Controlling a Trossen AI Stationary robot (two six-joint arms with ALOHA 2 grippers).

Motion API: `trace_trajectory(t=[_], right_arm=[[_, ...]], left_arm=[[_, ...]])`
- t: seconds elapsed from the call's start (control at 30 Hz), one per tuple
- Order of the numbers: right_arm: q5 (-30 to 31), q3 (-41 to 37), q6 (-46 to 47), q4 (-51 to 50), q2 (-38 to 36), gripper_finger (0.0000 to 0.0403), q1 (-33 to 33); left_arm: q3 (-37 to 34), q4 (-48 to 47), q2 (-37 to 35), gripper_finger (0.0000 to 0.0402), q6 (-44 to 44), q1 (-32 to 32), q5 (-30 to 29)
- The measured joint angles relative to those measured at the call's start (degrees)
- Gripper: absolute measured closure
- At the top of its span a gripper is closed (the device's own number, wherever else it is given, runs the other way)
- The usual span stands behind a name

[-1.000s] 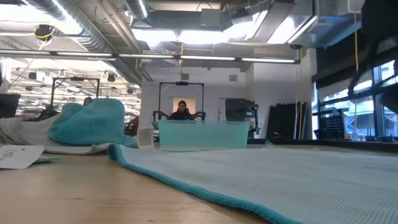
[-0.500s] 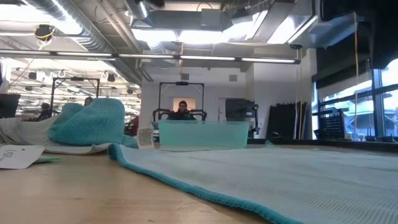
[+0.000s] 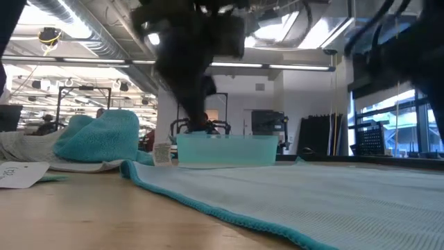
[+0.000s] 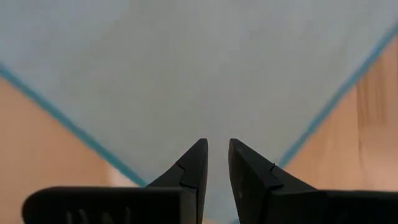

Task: Fold microfiber towels
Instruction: Fold the light blue towel

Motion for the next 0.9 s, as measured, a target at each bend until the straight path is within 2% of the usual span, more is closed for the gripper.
trace_trajectory(t=[0.2, 0.4, 0.73, 0.9], right_arm=[[-6.0, -8.7, -1.4, 8.9, 0.2, 0.0392, -6.0], [-10.4, -12.3, -6.6, 13.4, -0.2, 0.0391, -12.2], [-6.3, -12.4, -23.7, 16.8, 0.0, 0.0391, -23.7], [-6.1, -11.9, -36.7, 18.0, 0.2, 0.0391, -28.4]], left_arm=[[0.1, -1.9, 1.6, 0.0346, 1.7, -1.3, 1.2], [0.1, -1.8, 1.6, 0.0346, 0.3, -2.9, 1.5], [0.1, -2.6, 0.2, 0.0346, -3.2, -4.5, 1.4], [0.0, -6.4, -4.7, 0.0346, -4.3, -3.5, -2.7]])
